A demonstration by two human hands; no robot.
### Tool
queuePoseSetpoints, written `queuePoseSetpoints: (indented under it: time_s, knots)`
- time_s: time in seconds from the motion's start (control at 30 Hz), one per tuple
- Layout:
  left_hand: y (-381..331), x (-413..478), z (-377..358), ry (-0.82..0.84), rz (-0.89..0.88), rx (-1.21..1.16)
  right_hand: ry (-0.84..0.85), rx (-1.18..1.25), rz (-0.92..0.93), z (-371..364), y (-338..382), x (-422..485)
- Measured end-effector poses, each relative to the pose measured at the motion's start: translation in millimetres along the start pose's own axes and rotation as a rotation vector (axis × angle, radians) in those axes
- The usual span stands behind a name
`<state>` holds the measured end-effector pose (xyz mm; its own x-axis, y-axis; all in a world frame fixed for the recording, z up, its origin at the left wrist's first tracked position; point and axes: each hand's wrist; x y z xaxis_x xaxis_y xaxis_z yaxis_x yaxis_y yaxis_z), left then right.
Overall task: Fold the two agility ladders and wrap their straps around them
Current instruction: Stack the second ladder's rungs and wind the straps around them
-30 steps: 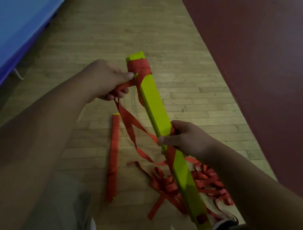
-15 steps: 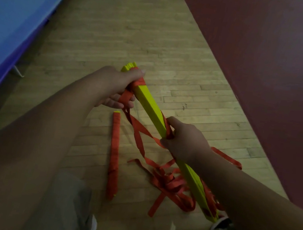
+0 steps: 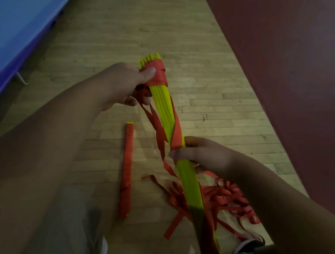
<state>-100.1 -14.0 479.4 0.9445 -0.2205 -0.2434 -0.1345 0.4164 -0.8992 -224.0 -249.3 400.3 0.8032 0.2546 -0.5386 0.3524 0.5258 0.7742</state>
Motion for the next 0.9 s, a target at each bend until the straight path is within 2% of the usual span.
queuePoseSetpoints:
  time_s: [0.13, 0.27, 0.43, 0.57, 0.9]
  knots:
    - [2.1, 0.3, 7.7, 0.043, -0.064, -0.009, 0.105, 0.182, 0.04, -0.3, -2.5, -5.4]
    - [5.5, 2.2, 12.3, 0.037, -0.095, 0.006, 0.161, 0.229, 0.113, 0.9, -0.3, -9.9]
    - [9.9, 5.2, 10.3, -0.059, -0.082, 0.11, 0.001, 0.181, 0.148, 1.1, -2.3, -7.8]
    - [12.5, 6.7, 4.8, -0.095, -0.041, 0.133, -0.154, 0.015, 0.13, -5.8, -6.0, 0.3]
    - [5.2, 3.5, -12.5, -0.1, 0.108, 0.111, -0.335, -0.205, 0.056, -18.1, -4.4, 5.7]
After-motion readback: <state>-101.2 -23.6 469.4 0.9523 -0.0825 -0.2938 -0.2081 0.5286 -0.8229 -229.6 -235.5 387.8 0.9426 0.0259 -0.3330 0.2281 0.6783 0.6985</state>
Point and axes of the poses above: each hand's wrist, its own x-axis towards the middle knuckle, its own z-axis out of the back of the hand, y = z × x, and after that the axes turned 2 degrees about -x, right-handed
